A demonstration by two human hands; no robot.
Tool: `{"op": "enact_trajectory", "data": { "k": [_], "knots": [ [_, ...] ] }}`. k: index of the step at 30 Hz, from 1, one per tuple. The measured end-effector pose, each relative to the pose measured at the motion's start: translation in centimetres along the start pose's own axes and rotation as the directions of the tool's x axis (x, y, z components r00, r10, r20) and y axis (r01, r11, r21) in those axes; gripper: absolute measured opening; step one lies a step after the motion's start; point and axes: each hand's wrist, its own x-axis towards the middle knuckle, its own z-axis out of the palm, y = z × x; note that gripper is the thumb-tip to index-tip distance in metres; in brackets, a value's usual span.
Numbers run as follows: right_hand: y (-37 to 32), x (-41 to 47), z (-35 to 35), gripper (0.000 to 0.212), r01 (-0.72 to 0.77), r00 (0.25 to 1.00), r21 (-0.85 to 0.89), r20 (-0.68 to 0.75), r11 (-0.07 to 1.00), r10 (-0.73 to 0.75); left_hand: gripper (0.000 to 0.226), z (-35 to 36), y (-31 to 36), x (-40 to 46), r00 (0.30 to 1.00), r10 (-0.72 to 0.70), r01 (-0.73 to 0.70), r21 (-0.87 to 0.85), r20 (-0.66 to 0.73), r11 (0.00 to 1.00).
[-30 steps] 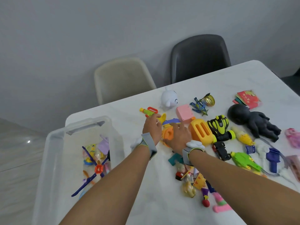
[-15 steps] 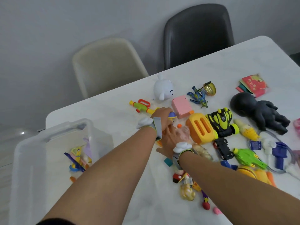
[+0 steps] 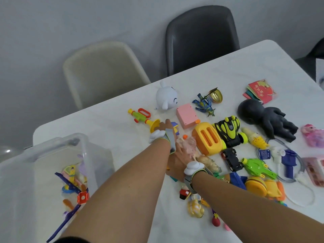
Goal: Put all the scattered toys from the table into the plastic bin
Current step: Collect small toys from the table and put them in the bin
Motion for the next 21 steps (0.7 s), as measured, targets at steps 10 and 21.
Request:
{"op": "enact_trajectory", "data": {
  "k": [10,21],
  "knots": [
    [-1.6,-1.2,-1.8,0.081,-0.032,0.986,-0.04,-0.168,0.999,0.025,0.067,-3.1,-3.1,-4.8,0.985,-0.109,0.063,-0.305,-0.135,0.95],
    [-4.3,-3.2,-3.1,0.088,-0.015,0.966,0.032,-0.256,0.999,0.023,0.071,-5.5,-6.9,-12.1,0.905,-0.201,0.009,-0.455,-0.375,0.891]
  ]
}}
